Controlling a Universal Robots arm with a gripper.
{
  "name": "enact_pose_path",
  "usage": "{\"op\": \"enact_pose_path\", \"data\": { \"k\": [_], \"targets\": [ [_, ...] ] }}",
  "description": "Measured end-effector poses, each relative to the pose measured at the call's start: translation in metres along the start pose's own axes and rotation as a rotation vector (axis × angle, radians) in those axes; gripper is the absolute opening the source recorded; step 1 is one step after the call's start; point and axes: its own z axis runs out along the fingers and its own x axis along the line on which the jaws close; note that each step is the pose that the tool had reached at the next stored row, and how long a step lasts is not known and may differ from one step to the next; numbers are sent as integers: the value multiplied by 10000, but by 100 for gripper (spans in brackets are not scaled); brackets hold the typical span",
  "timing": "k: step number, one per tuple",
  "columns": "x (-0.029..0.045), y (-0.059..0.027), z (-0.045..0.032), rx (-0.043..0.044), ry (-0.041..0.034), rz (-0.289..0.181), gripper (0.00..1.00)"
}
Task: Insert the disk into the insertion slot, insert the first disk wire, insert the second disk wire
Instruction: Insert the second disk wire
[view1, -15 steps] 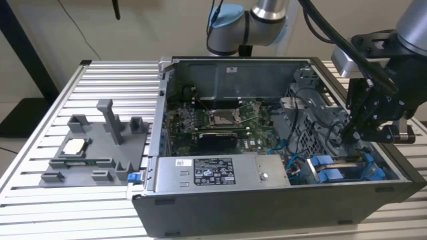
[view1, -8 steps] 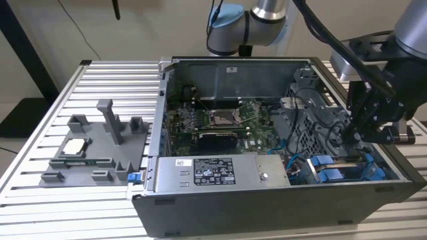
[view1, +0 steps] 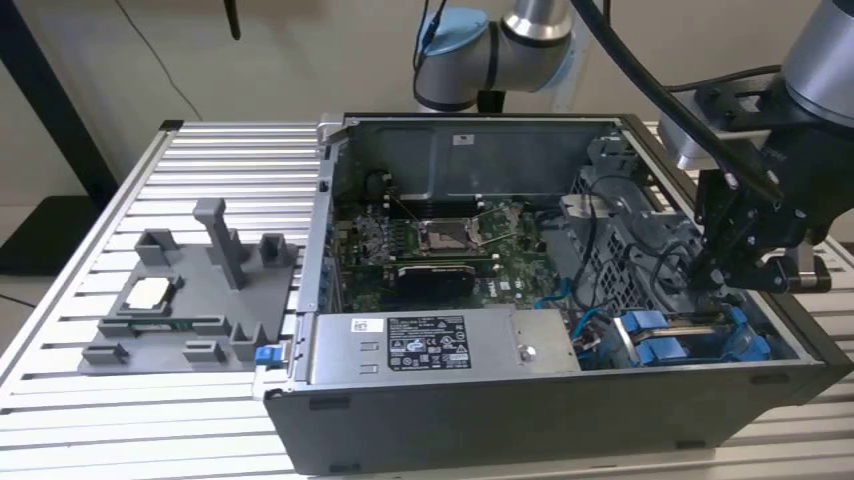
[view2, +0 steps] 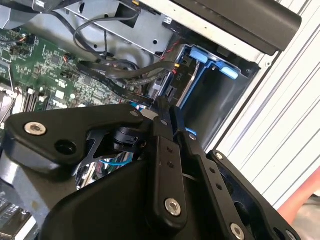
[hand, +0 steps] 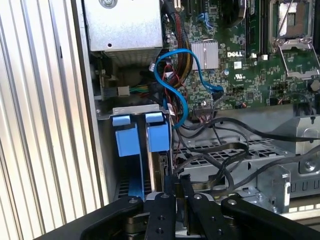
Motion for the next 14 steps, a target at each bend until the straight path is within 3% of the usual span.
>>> {"op": "enact_pose_path", "data": {
  "k": [9, 14],
  "targets": [
    [2, 2, 19, 25, 17, -4, 16],
    [7, 5, 50, 115, 9, -15, 16]
  ]
}}
